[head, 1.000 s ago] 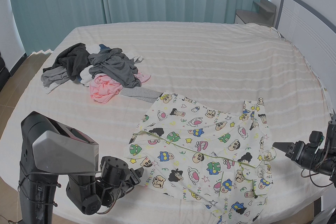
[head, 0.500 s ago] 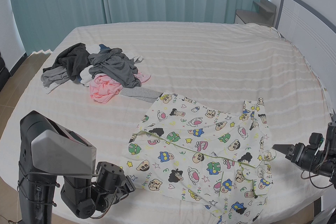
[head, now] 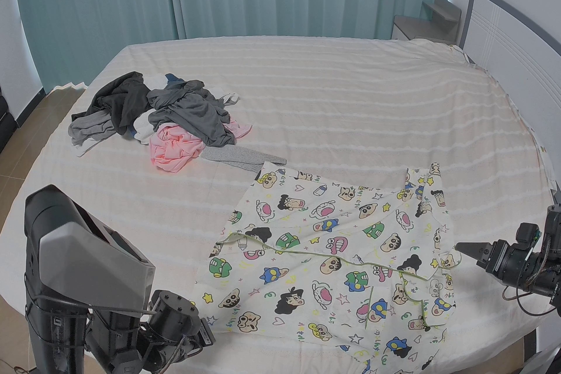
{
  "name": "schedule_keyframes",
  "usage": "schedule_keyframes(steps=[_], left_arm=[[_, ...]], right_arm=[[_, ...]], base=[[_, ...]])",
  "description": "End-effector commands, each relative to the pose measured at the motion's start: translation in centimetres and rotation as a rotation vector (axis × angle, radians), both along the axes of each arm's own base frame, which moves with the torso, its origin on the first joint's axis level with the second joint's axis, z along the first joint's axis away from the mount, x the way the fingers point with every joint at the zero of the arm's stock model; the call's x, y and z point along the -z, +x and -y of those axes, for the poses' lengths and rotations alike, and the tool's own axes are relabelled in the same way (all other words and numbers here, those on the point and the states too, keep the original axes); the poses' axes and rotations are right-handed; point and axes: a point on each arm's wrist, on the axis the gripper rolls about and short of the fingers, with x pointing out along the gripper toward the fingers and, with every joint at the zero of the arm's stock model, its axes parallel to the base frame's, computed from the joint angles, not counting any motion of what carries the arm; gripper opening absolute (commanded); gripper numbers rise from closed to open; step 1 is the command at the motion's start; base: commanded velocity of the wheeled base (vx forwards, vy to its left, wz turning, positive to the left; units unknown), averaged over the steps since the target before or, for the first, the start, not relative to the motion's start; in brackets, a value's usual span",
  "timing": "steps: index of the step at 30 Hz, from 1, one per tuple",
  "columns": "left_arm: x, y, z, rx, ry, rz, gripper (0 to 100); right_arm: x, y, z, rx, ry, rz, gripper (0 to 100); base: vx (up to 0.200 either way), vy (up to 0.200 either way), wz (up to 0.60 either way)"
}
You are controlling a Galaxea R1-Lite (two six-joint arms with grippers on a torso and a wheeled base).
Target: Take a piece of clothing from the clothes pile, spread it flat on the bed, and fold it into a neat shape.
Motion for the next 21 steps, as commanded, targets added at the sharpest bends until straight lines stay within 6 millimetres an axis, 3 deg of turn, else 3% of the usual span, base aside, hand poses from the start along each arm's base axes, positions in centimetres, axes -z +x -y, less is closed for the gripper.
schedule_keyframes(steps=[1, 21], left_arm=[[-0.2, -1.2, -0.1, 0.028, 0.016, -0.022, 0], [0.1, -2.8, -1.2, 0.035, 0.091, -0.107, 0]], right_arm=[[0.0, 0.0, 0.1, 0.001, -0.006, 0.002, 100], [-0.1, -0.1, 0.5, 0.012, 0.003, 0.008, 100]], base=[[0.000, 0.000, 0.00], [0.000, 0.000, 0.00]])
